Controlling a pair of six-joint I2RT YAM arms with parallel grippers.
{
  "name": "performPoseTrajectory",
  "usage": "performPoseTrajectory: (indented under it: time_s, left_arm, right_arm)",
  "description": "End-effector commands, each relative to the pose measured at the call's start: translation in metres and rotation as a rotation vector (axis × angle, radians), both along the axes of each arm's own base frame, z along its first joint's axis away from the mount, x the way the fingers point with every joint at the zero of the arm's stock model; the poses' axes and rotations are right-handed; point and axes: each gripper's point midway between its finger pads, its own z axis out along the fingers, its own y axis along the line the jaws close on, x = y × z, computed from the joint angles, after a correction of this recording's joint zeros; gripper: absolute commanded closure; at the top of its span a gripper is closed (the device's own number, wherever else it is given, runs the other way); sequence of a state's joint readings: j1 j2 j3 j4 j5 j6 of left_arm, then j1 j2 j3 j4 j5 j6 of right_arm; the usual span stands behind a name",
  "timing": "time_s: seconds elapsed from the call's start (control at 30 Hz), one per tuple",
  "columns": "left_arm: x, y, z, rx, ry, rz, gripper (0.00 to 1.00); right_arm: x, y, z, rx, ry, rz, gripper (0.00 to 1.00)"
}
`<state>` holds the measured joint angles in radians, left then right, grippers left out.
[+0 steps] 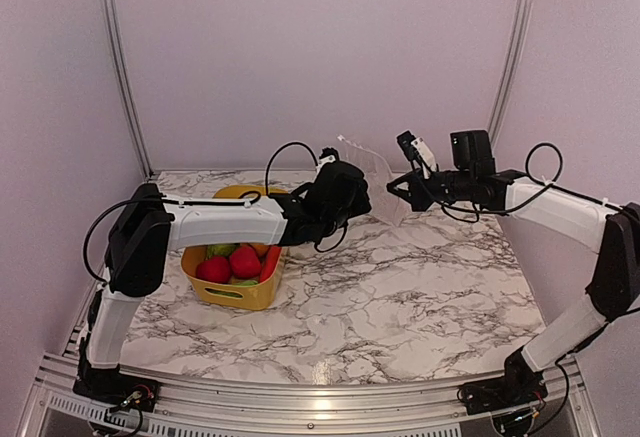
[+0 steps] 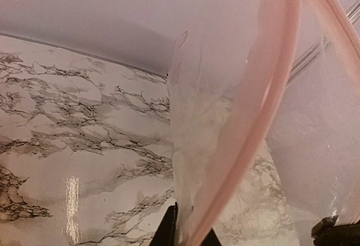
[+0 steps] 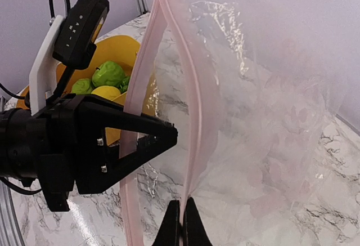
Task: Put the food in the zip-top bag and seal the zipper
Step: Pass from the right arm to the left, then pass from the left arm to the right
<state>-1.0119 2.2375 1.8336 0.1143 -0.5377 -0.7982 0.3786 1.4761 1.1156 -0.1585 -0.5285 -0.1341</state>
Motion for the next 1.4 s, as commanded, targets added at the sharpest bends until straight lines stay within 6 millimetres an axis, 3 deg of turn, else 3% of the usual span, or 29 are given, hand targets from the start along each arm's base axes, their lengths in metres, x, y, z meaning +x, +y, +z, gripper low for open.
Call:
performPoseTrajectory:
  time_s: [0.0, 0.13, 0.27, 0.4, 0.6, 0.77, 0.8, 0.87, 0.9, 1.13, 1.2, 1.37]
  left_arm:
    - [-0.003, 0.001, 0.015, -0.034, -0.056, -0.036, 0.98]
    - [-0.008, -0.003, 0.03, -0.085, -0.113, -0.081, 1.0]
    - [-0.013, -0.004, 0.038, -0.107, -0.132, -0.093, 1.0]
    - [-0.018, -0.004, 0.041, -0.114, -0.141, -0.098, 1.0]
    - [-0.024, -0.008, 0.04, -0.11, -0.145, -0.125, 1.0]
    - [-0.031, -0.013, 0.043, -0.102, -0.159, -0.153, 1.0]
    - [-0.032, -0.013, 0.044, -0.097, -0.162, -0.157, 1.0]
    - [-0.034, -0.013, 0.044, -0.087, -0.164, -0.159, 1.0]
    - [-0.035, -0.012, 0.044, -0.084, -0.163, -0.159, 1.0]
    - [-0.036, -0.001, 0.04, -0.058, -0.145, -0.136, 1.0]
    - [-0.038, -0.003, 0.046, -0.048, -0.169, -0.163, 0.95]
    - [-0.05, -0.006, 0.077, -0.011, -0.265, -0.259, 0.49]
  right_arm:
    - [0.016, -0.006, 0.011, -0.059, -0.044, -0.062, 1.0]
    - [0.032, -0.01, 0.013, -0.101, -0.053, -0.12, 0.99]
    - [0.046, -0.007, 0.016, -0.147, -0.073, -0.17, 0.8]
    - [0.05, -0.004, 0.019, -0.162, -0.082, -0.185, 0.77]
    - [0.053, -0.004, 0.021, -0.182, -0.092, -0.177, 0.8]
    - [0.055, 0.001, 0.006, -0.196, -0.046, -0.153, 0.79]
    - [0.056, 0.002, 0.003, -0.197, -0.037, -0.151, 0.8]
    - [0.059, 0.002, 0.003, -0.199, -0.029, -0.164, 0.94]
    - [0.06, 0.001, 0.006, -0.194, -0.032, -0.172, 1.0]
    - [0.067, -0.019, 0.042, -0.208, -0.105, -0.242, 1.0]
    - [0.07, -0.03, 0.047, -0.206, -0.111, -0.266, 1.0]
    - [0.076, -0.05, 0.048, -0.197, -0.104, -0.304, 1.0]
